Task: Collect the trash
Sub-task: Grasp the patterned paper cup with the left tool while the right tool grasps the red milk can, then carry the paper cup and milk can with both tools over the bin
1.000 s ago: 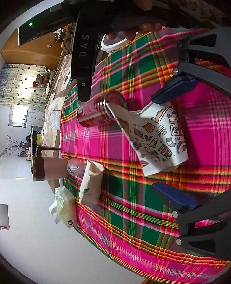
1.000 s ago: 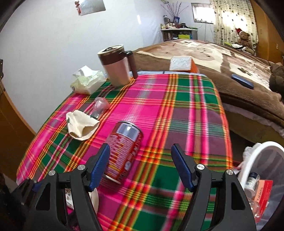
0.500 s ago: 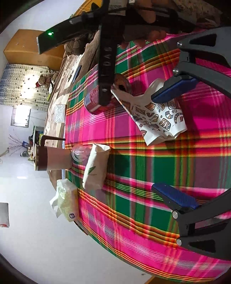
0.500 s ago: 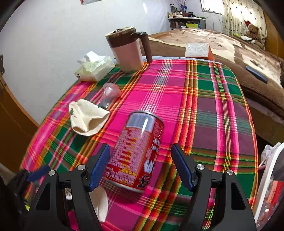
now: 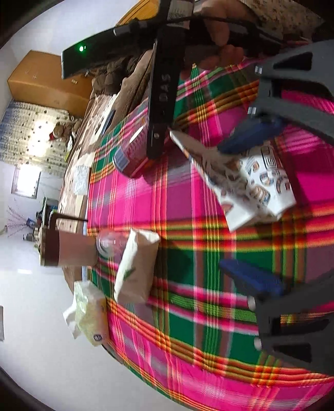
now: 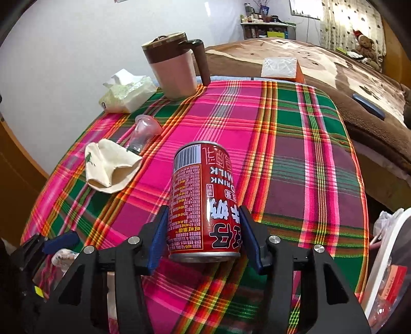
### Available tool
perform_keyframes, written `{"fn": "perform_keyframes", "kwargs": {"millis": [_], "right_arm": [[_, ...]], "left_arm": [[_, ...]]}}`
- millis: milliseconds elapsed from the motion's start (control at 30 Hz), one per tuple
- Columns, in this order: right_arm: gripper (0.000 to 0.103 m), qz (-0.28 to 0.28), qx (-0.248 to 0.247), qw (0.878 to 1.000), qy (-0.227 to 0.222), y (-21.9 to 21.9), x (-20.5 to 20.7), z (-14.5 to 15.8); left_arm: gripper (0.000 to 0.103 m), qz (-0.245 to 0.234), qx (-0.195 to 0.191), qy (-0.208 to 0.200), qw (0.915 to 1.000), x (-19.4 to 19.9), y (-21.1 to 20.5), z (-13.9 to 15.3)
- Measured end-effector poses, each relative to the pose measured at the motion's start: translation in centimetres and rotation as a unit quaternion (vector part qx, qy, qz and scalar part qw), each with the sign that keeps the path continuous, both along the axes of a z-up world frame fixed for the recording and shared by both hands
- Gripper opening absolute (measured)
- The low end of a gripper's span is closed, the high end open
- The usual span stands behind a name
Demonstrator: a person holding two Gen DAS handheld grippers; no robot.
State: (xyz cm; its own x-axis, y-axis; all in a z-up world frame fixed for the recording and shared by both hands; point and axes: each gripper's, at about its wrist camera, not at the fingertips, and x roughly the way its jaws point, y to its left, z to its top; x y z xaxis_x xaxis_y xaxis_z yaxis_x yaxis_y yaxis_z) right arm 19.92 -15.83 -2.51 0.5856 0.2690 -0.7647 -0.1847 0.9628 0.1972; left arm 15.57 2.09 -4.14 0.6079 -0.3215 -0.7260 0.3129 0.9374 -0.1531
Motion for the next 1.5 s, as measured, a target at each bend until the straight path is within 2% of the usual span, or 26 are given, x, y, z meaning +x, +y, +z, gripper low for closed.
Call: {"fn": "perform_keyframes", "kwargs": {"millis": [67, 133, 233, 367, 533, 800, 1200, 1500], "right_arm": [[0.054, 0.003, -0.001, 1.0, -0.002, 0.0, -0.2, 0.0], [0.054, 0.005, -0.003, 1.0, -0.004, 0.0, -0.3, 0.0], [0.054, 0.003, -0.003, 1.0, -0.006, -0.3, -0.5, 0.0], [0.054, 0.003, -0.005, 1.0, -0.009, -0.5, -0.9, 0.0], [0.054, -0.003, -0.002, 1.0, -0.017, -1.0, -1.6, 0.2], [0.054, -0.017, -0.002, 0.999, -0.043, -2.3, -3.2, 1.4], [0.054, -0.037, 0.012, 0.997, -0.072, -4.7, -5.7, 3.0], [0.054, -0.066, 0.014, 0.993, -0.096, -7.5, -7.9, 4.7]], "left_arm": [[0.068, -0.007, -0.003, 0.0, 1.0, 0.0, -0.1, 0.0], [0.054, -0.014, -0.007, 0.0, 0.9999, 0.0, -0.3, 0.2], [0.049, -0.014, -0.001, -0.004, 0.9999, 0.0, -0.6, 0.3], [0.044, -0.005, -0.01, -0.006, 0.9999, -0.2, -0.3, 0.6], [0.039, 0.004, 0.003, -0.026, 0.9996, -1.0, -0.9, 1.3], [0.028, 0.023, 0.003, -0.047, 0.9986, -1.8, -1.3, 2.3], [0.028, 0.027, -0.001, -0.066, 0.9974, -2.8, -2.7, 3.9], [0.028, 0.01, -0.002, -0.088, 0.9961, -3.5, -5.4, 5.8]]}}
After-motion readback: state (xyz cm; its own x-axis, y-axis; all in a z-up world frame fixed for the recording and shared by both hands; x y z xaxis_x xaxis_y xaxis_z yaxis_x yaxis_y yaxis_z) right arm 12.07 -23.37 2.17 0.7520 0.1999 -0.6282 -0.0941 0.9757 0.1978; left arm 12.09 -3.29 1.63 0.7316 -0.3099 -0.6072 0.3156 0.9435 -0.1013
